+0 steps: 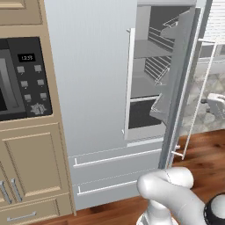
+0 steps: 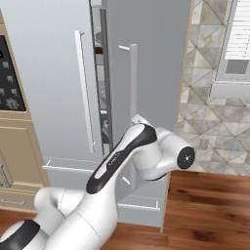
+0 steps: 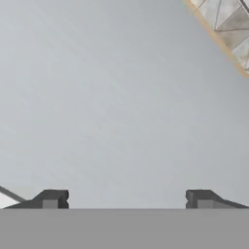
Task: Place the potato in the correct fridge rack based on whether it is a fruit or vegetable. Finally, close the fridge door.
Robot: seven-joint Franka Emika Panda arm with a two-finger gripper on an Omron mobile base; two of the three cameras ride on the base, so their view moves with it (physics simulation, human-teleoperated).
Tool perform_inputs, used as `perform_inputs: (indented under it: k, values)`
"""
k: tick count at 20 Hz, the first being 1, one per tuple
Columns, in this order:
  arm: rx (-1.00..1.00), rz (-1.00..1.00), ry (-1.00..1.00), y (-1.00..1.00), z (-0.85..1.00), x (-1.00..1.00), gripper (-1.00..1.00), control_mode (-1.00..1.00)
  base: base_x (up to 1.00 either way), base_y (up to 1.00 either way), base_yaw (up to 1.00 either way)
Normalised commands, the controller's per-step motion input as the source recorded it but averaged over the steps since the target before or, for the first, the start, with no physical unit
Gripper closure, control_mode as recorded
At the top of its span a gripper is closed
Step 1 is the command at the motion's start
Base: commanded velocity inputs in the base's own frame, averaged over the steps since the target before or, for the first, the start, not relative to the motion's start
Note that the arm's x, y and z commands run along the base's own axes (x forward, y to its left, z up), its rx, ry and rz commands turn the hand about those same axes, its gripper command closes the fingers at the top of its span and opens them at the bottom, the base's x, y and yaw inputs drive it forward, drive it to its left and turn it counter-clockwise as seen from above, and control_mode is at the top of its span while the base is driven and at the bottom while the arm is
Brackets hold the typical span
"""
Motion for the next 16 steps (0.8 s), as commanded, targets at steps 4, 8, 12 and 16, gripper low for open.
perform_inputs:
  k: [4,8,12,16]
  values:
    - [0.0,0.0,-0.06,0.79,0.0,0.48,-1.0,-1.0,0.0,0.0,0.0]
    - [0.02,0.0,-0.04,0.64,0.0,0.51,-1.0,-1.0,0.0,0.0,0.0]
    - [0.03,0.0,-0.01,0.47,0.0,0.42,-1.0,-1.0,0.0,0.0,0.0]
    - [0.04,-0.02,0.0,0.32,0.0,0.41,-1.0,-1.0,0.0,0.0,0.0]
